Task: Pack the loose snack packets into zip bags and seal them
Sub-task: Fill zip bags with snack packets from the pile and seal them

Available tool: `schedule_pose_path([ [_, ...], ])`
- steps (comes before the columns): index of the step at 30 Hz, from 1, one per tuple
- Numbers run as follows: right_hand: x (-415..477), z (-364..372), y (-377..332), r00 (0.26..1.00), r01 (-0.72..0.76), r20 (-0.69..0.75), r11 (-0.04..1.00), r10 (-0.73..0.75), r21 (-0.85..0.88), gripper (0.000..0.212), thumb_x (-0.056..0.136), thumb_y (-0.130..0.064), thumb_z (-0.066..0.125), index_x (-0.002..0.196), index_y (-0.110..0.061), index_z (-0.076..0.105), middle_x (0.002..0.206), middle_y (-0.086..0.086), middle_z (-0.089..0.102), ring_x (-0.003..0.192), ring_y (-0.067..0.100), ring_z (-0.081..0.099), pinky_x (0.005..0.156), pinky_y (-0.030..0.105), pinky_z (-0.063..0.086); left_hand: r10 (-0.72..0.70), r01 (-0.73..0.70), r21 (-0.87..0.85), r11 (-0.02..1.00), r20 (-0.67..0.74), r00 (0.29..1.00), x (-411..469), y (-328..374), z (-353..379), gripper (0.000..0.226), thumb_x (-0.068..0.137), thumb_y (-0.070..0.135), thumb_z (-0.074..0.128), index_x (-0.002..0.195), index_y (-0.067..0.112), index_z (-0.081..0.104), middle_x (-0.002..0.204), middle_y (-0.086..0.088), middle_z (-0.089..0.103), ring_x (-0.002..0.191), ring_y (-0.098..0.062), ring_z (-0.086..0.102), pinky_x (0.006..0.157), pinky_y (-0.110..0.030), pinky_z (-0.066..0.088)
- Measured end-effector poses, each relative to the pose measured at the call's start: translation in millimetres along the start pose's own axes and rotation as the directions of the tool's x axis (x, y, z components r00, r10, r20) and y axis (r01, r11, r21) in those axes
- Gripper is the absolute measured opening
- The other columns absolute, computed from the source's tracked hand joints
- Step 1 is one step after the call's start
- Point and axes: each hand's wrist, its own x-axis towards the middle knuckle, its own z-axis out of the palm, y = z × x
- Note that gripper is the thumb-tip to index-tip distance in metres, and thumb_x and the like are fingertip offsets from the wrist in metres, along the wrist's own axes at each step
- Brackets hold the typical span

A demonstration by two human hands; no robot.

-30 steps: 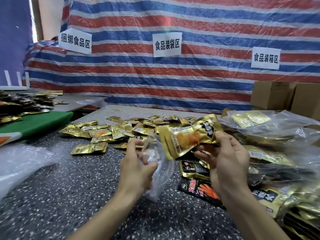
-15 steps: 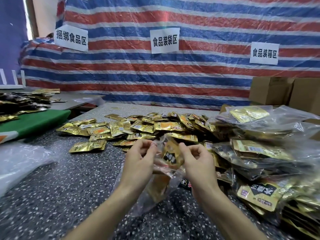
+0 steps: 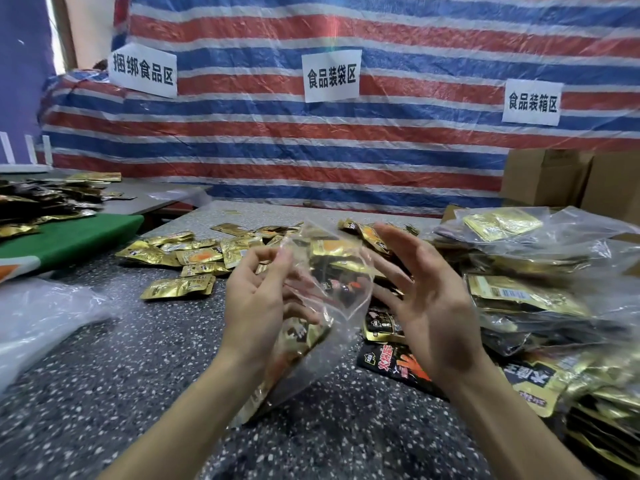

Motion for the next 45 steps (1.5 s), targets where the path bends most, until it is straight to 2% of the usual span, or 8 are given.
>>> schedule_pose_path([
  [2,0,-10,9,0.998,0.033,-0.031,0.923,-0.049,-0.383,0.028,0.100,-0.024,0.046,0.120,-0.023,0.065,0.119,-0.007,0.072,0.108,0.008,0.069,0.092,0.037,0.058,-0.002,0.002,-0.035,0.999,-0.002,1.000,1,0,-1,0.023,0.082,0.031,0.059,0.094,0.011,0.056,0.067,-0.003,0.068,0.051,-0.018,0.063,0.039,-0.025,0.049],
  [4,-1,-22,22,1.000,0.008,0.002,0.599,-0.010,-0.801,0.029,0.098,-0.013,0.056,0.120,-0.031,0.064,0.116,-0.012,0.069,0.094,0.001,0.065,0.090,0.035,0.058,-0.013,0.014,-0.043,0.999,0.021,1.000,0,-1,-1,0.025,0.083,0.028,0.059,0.098,0.009,0.055,0.070,-0.005,0.068,0.051,-0.019,0.063,0.040,-0.025,0.050],
  [8,-1,-43,53,0.950,-0.028,-0.038,-0.038,0.309,-0.999,0.058,0.090,-0.011,0.052,0.145,-0.026,0.045,0.145,-0.003,0.050,0.138,0.019,0.035,0.115,0.038,0.031,-0.027,0.029,-0.041,0.999,0.044,0.999,-2,-4,1,0.026,0.085,0.027,0.059,0.100,0.007,0.053,0.068,-0.005,0.069,0.049,-0.021,0.064,0.039,-0.026,0.051],
  [19,8,-31,63,0.898,-0.107,-0.210,-0.271,0.387,-0.957,0.048,0.088,-0.031,0.044,0.135,-0.022,0.048,0.149,0.002,0.040,0.144,0.025,0.017,0.113,0.048,0.016,-0.013,0.015,-0.040,0.999,0.047,0.999,-2,-4,0,0.026,0.086,0.028,0.059,0.099,0.006,0.053,0.069,-0.006,0.068,0.049,-0.023,0.063,0.039,-0.026,0.050],
  [29,7,-29,51,0.773,-0.144,-0.173,-0.097,0.610,-0.985,0.061,0.077,-0.029,0.044,0.138,-0.028,0.040,0.138,0.000,0.040,0.147,0.026,0.009,0.116,0.053,0.006,-0.008,0.009,-0.024,1.000,0.042,0.999,-2,-5,-1,0.028,0.084,0.029,0.058,0.098,0.006,0.054,0.070,-0.006,0.067,0.051,-0.021,0.062,0.041,-0.027,0.049],
  [37,-2,-27,50,0.969,0.059,0.021,-0.146,0.247,-0.987,0.024,0.102,-0.020,0.044,0.112,-0.025,0.065,0.104,0.001,0.071,0.105,0.027,0.063,0.086,0.039,0.051,0.000,0.000,-0.016,1.000,0.019,1.000,-1,-6,-3,0.023,0.084,0.029,0.058,0.095,0.009,0.055,0.070,-0.006,0.067,0.052,-0.021,0.063,0.040,-0.028,0.049],
  [42,4,-33,36,0.989,0.023,-0.031,0.349,-0.147,-0.937,0.041,0.103,-0.005,0.045,0.140,-0.022,0.054,0.085,0.013,0.072,0.060,0.029,0.066,0.052,0.047,0.057,0.010,-0.010,-0.016,1.000,0.006,1.000,0,-6,-4,0.022,0.085,0.029,0.058,0.095,0.009,0.055,0.069,-0.005,0.067,0.053,-0.021,0.063,0.040,-0.028,0.049],
  [45,4,-37,22,0.951,0.017,-0.181,0.630,-0.249,-0.777,0.038,0.103,-0.006,0.048,0.133,-0.027,0.061,0.093,-0.014,0.070,0.074,0.004,0.072,0.059,0.022,0.060,0.019,-0.020,-0.009,1.000,-0.005,1.000,0,-5,-4,0.024,0.085,0.029,0.058,0.096,0.008,0.055,0.069,-0.003,0.067,0.053,-0.021,0.064,0.040,-0.029,0.049],
])
